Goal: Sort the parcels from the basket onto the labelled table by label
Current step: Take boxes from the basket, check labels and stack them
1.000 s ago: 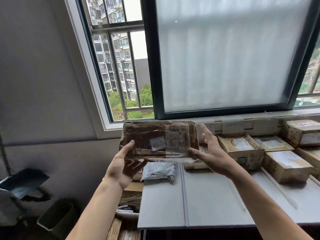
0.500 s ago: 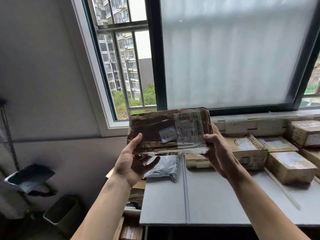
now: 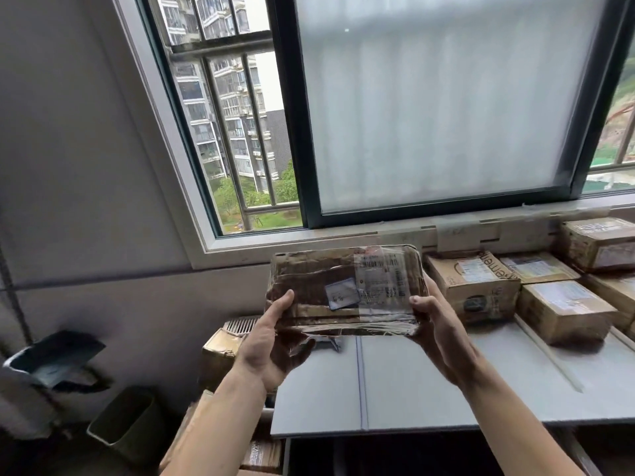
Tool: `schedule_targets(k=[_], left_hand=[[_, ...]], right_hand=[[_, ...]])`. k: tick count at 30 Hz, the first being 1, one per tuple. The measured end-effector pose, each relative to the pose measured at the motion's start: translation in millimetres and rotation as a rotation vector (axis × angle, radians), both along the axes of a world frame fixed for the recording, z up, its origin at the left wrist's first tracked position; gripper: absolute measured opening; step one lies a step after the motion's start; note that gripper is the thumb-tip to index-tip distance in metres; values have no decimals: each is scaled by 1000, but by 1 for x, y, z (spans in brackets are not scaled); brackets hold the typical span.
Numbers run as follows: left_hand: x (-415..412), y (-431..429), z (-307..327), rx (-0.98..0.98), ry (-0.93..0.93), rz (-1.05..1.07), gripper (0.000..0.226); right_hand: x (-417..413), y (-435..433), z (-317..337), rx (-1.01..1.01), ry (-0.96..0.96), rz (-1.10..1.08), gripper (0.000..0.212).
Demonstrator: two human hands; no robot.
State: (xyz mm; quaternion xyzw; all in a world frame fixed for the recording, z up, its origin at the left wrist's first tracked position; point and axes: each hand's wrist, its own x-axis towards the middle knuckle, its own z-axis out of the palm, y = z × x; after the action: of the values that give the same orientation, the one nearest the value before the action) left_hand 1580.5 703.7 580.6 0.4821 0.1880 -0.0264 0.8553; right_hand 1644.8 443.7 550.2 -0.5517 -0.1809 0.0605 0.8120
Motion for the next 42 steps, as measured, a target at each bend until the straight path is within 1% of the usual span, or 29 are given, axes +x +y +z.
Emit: schedule_targets(k=[2, 6, 11, 15, 17, 20, 24, 28, 32, 34, 36, 37, 38, 39, 40, 41, 42], left_hand=[[3, -10, -21, 53, 62, 8, 29], [13, -31, -56, 82, 173, -12, 56], [25, -62, -82, 78, 269, -27, 44], [39, -77, -91, 73, 288, -40, 42], [49, -80, -95, 71, 284, -54, 45], [68, -83, -99, 73, 265, -73, 58], [99, -88, -106, 33, 264, -83, 59], [138, -96, -117, 25, 260, -95, 69], [175, -104, -137, 49, 300, -113, 58], [188, -106, -150, 149, 326, -174, 54], [198, -108, -166, 267, 358, -264, 42], [201, -109, -174, 304, 380, -289, 35], [205, -110, -185, 318, 407, -305, 34], [207, -109, -196, 335, 435, -330, 42], [207, -109, -204, 361, 465, -339, 61], [210, -109, -216, 371, 490, -327, 86], [214, -106, -235, 365, 510, -298, 109]], right_hand=[[-6, -12, -25, -38, 72, -41, 65], [-18, -30, -67, -71, 211, -157, 59], [-26, -54, -94, -88, 337, -264, 52], [-20, -69, -99, -103, 380, -326, 46], [-13, -73, -99, -109, 381, -340, 45], [3, -78, -97, -127, 370, -343, 48], [39, -88, -96, -186, 359, -350, 52], [80, -96, -97, -232, 371, -349, 53], [118, -101, -105, -264, 422, -346, 50], [135, -105, -116, -269, 461, -341, 47], [151, -109, -132, -275, 517, -344, 46], [157, -111, -142, -288, 545, -344, 46], [162, -111, -150, -306, 564, -335, 46], [167, -111, -158, -328, 580, -324, 48], [171, -110, -165, -353, 597, -312, 50], [176, -108, -172, -378, 612, -307, 49], [181, -108, -178, -396, 623, -305, 44]])
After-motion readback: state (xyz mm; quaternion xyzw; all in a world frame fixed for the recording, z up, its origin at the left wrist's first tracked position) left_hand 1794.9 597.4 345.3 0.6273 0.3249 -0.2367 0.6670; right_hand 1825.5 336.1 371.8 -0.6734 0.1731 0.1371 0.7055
